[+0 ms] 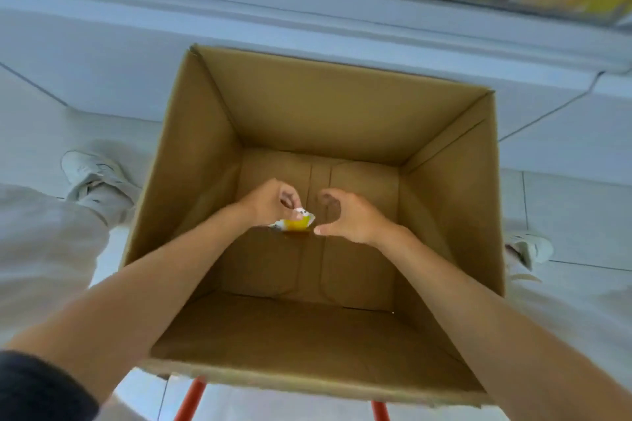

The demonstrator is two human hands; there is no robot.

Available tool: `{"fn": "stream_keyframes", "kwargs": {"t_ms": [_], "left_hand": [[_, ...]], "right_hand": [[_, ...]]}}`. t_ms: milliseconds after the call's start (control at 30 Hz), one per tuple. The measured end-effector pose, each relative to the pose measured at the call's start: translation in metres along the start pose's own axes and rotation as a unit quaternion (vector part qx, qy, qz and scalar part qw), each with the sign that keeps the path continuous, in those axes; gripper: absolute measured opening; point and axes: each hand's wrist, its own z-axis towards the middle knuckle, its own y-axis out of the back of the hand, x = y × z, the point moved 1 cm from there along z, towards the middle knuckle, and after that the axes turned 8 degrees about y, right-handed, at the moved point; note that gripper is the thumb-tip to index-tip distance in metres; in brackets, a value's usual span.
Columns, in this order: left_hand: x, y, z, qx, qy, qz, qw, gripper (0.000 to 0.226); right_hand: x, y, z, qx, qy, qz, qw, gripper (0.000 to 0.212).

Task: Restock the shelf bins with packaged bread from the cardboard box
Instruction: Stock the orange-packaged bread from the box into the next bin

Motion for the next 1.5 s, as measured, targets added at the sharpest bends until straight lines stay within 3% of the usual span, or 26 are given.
{"fn": "stream_keyframes", "kwargs": {"t_ms": [67,133,167,300,400,467,533,600,667,733,800,900,1000,1133,1200,1333,1367,1500], "left_hand": [[-0.042,0.017,-0.020,-0.024,-0.058,-0.009,0.998,0.018],[-0.076,0.034,-0.041,-0.066,-0.100,-0.037,0.992,0.014],[-0.089,0.042,-0.051,-0.100,-0.114,-0.048,0.987,0.024],[-0.116,0.069,-0.081,-0.246,-0.058,-0.120,0.960,0.085],[-0.127,0.079,-0.096,-0.182,0.012,-0.253,0.950,0.108],[-0.141,0.078,-0.108,-0.084,0.008,-0.319,0.944,0.092],[-0.159,0.081,-0.117,-0.075,-0.043,-0.353,0.931,0.047],[-0.178,0.089,-0.131,-0.146,-0.100,-0.317,0.932,0.027],[-0.194,0.103,-0.146,-0.210,-0.156,-0.218,0.940,0.030],[-0.210,0.115,-0.162,-0.206,-0.189,-0.143,0.950,0.031],[-0.224,0.124,-0.169,-0.175,-0.217,-0.147,0.949,0.029],[-0.244,0.132,-0.176,-0.151,-0.212,-0.253,0.932,0.021],[-0.255,0.133,-0.165,-0.087,-0.182,-0.351,0.914,0.032],[-0.274,0.142,-0.141,-0.068,-0.214,-0.392,0.892,0.037],[-0.295,0.154,-0.133,-0.106,-0.250,-0.400,0.875,0.033],[-0.347,0.185,-0.109,-0.205,-0.301,-0.400,0.841,0.030],[-0.355,0.192,-0.103,-0.245,-0.321,-0.367,0.838,0.027],[-0.362,0.202,-0.071,-0.408,-0.378,-0.154,0.817,0.021]], "right_hand": [[0.017,0.011,-0.010,-0.030,0.019,0.003,0.999,0.061],[0.031,0.030,-0.020,-0.099,0.043,-0.013,0.994,0.017],[0.037,0.042,-0.025,-0.129,0.045,-0.012,0.991,0.008],[0.060,0.093,-0.051,-0.224,0.050,0.083,0.970,0.006],[0.085,0.122,-0.073,-0.269,0.052,0.314,0.909,0.012],[0.098,0.136,-0.084,-0.251,0.071,0.427,0.866,0.012],[0.109,0.150,-0.094,-0.249,0.093,0.451,0.852,0.022],[0.118,0.169,-0.106,-0.298,0.104,0.402,0.860,0.048],[0.130,0.188,-0.121,-0.338,0.116,0.311,0.881,0.065],[0.142,0.201,-0.132,-0.307,0.145,0.214,0.916,0.059],[0.151,0.208,-0.138,-0.282,0.165,0.141,0.935,0.028],[0.160,0.221,-0.144,-0.337,0.210,0.120,0.910,0.005],[0.162,0.238,-0.142,-0.374,0.222,0.113,0.893,0.008],[0.166,0.268,-0.129,-0.431,0.221,0.031,0.874,0.011],[0.175,0.289,-0.123,-0.476,0.235,-0.055,0.846,0.015],[0.186,0.324,-0.102,-0.618,0.235,-0.232,0.714,0.029],[0.185,0.327,-0.095,-0.617,0.220,-0.272,0.705,0.036],[0.170,0.319,-0.065,-0.489,0.208,-0.411,0.740,0.065]]}}
